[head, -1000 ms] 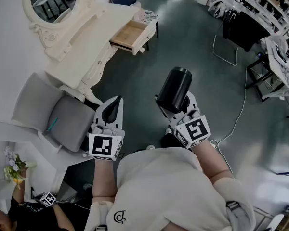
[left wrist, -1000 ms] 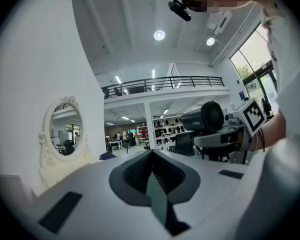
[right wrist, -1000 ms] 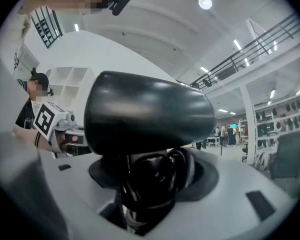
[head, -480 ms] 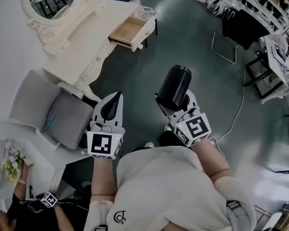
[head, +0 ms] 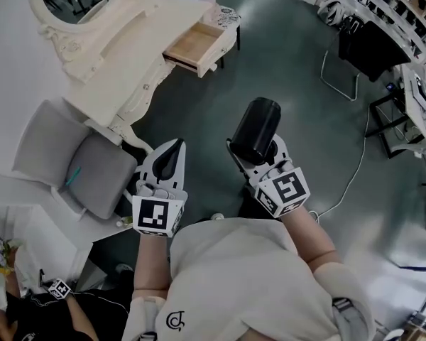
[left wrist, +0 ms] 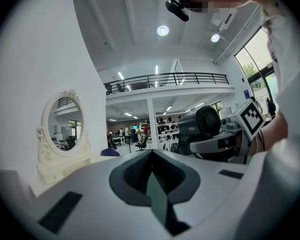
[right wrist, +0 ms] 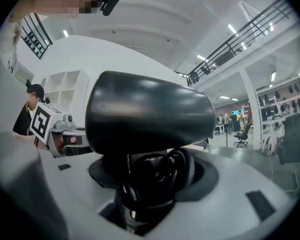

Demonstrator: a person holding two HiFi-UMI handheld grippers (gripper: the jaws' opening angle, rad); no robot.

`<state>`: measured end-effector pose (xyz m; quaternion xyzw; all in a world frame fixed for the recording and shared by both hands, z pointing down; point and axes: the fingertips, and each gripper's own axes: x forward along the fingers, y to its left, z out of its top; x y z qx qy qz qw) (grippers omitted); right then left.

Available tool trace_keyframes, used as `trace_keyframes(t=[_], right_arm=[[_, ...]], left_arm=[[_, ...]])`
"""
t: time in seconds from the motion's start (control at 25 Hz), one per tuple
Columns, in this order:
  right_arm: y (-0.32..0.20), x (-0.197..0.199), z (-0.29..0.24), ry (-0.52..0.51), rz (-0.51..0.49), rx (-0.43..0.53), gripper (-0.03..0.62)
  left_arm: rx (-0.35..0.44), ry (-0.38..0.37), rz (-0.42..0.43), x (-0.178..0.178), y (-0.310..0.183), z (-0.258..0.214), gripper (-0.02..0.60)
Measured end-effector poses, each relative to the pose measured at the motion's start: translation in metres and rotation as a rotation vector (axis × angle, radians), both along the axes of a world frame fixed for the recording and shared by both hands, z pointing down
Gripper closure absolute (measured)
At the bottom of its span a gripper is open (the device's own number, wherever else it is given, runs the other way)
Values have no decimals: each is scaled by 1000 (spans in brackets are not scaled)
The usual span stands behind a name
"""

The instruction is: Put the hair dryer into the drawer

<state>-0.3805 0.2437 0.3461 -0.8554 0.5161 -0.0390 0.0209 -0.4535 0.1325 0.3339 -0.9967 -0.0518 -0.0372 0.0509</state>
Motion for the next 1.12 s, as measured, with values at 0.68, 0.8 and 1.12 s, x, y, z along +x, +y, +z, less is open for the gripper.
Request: trace_keyframes(t=[0.68,0.8,1.12], right_arm=[[-15,277,18,15,-225,-69,324],[-20,312,21,-7,-256,-80,324],[-75,390,34,-56,-293,-84,324]], left_arm=[[7,23,-239,253,-1,3,568],[10,8,-277,282,-9,1,569],[-7,-11,-333,353,-62,11,569]])
